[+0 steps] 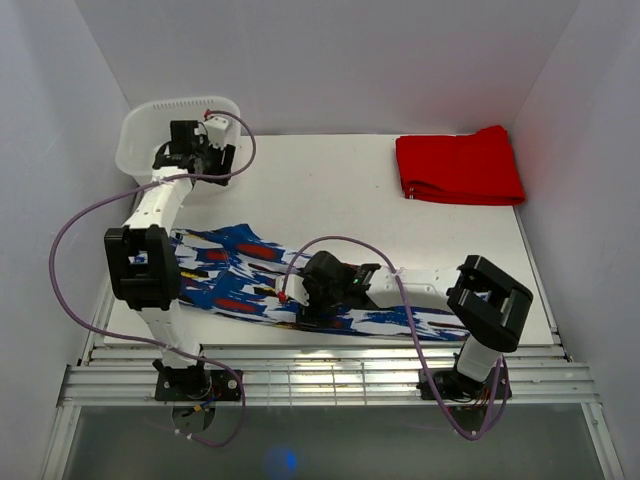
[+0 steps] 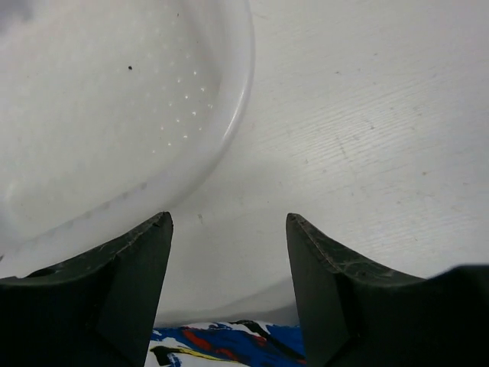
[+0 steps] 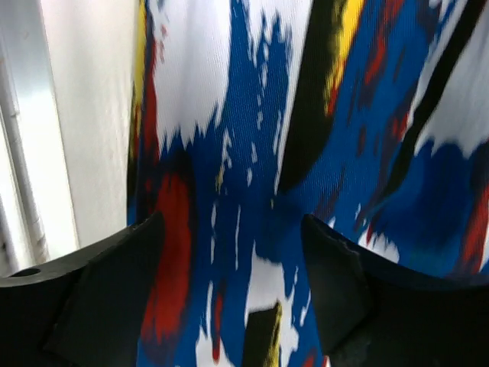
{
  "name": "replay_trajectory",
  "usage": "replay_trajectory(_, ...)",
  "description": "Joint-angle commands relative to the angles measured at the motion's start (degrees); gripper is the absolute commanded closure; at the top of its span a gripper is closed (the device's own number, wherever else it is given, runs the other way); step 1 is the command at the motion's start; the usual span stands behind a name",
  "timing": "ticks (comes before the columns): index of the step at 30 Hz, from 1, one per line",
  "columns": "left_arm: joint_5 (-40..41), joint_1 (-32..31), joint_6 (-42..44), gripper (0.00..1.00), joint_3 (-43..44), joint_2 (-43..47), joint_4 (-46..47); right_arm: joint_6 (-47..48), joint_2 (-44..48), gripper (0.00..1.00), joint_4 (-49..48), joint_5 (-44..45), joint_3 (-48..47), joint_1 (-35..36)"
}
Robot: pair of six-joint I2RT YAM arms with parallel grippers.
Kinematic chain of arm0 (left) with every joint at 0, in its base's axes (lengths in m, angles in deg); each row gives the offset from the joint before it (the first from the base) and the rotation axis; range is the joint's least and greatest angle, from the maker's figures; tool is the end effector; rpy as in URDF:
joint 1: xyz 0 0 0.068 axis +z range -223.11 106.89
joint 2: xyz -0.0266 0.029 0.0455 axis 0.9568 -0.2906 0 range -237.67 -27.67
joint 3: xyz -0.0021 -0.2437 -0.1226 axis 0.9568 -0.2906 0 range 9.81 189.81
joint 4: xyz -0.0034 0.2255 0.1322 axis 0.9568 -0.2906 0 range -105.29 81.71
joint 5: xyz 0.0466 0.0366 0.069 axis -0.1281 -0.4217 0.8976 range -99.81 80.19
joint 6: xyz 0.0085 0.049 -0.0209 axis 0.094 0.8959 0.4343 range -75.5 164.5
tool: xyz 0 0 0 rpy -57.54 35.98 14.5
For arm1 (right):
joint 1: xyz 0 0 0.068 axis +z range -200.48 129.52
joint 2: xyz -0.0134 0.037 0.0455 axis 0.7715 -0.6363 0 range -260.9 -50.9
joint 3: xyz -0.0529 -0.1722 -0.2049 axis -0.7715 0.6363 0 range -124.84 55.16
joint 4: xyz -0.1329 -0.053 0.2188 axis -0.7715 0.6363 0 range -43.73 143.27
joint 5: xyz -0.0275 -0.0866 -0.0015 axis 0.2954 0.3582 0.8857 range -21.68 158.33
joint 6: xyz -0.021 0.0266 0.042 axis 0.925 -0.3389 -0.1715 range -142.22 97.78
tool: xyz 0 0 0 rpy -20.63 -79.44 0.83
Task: Fold and stack the trousers
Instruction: Fold the trousers
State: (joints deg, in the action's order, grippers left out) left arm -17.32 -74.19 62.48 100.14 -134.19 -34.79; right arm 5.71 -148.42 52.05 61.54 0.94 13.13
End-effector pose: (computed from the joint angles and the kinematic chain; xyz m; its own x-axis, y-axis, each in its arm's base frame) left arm 0.4273 -0.0128 0.2818 -0.6094 0.3175 -0.7265 0.3184 0.9372 0.1425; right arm 0.1498 0.3115 0.1683 0.1360 -0.7723 -0.6206 -0.9736 0.0116 -0.2279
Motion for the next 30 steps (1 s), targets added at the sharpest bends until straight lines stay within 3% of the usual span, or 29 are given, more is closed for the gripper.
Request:
replay_trajectory(1,-15.85,3.72,0.12,0.28,2.93,7.73,-9.77,-2.34,4.17,0.20,14.43,-10.09,-1.33,-5.85)
replay_trajectory(3,-18.67,3.89,0.74,0.29,-1.53,12.28,-14.09,-2.96,6.98,0.17,15.92,-15.26,-3.52,-9.80)
replay_trajectory(7,-25.88,3.81,-1.18,0.34,-12.96,18.80,-14.90,-4.89,8.13,0.27,21.19,-20.98,-5.81,-18.07)
replay_trajectory(12,-39.24,3.81,-7.60,0.43,-21.14,15.13,-11.21,-6.47,4.71,0.41,23.40,-24.76,-2.49,-22.39)
replay_trajectory(16,-37.59,3.81,-12.52,0.46,-26.49,11.52,-5.76,-7.35,-0.46,0.48,23.66,-22.58,0.59,-27.47)
replay_trajectory(22,-27.06,5.91,-19.45,0.46,-32.05,6.24,3.37,-2.45,-11.00,0.52,26.64,-17.21,-0.53,-36.87)
replay_trajectory(27,-26.77,8.64,-22.02,0.41,-28.55,1.23,10.32,4.23,-15.33,0.51,30.86,-8.87,-12.30,-39.27)
replay_trajectory(30,-26.94,8.55,-21.93,0.37,-22.23,-0.35,9.63,6.53,-17.45,0.45,35.87,-7.89,-18.79,-39.71)
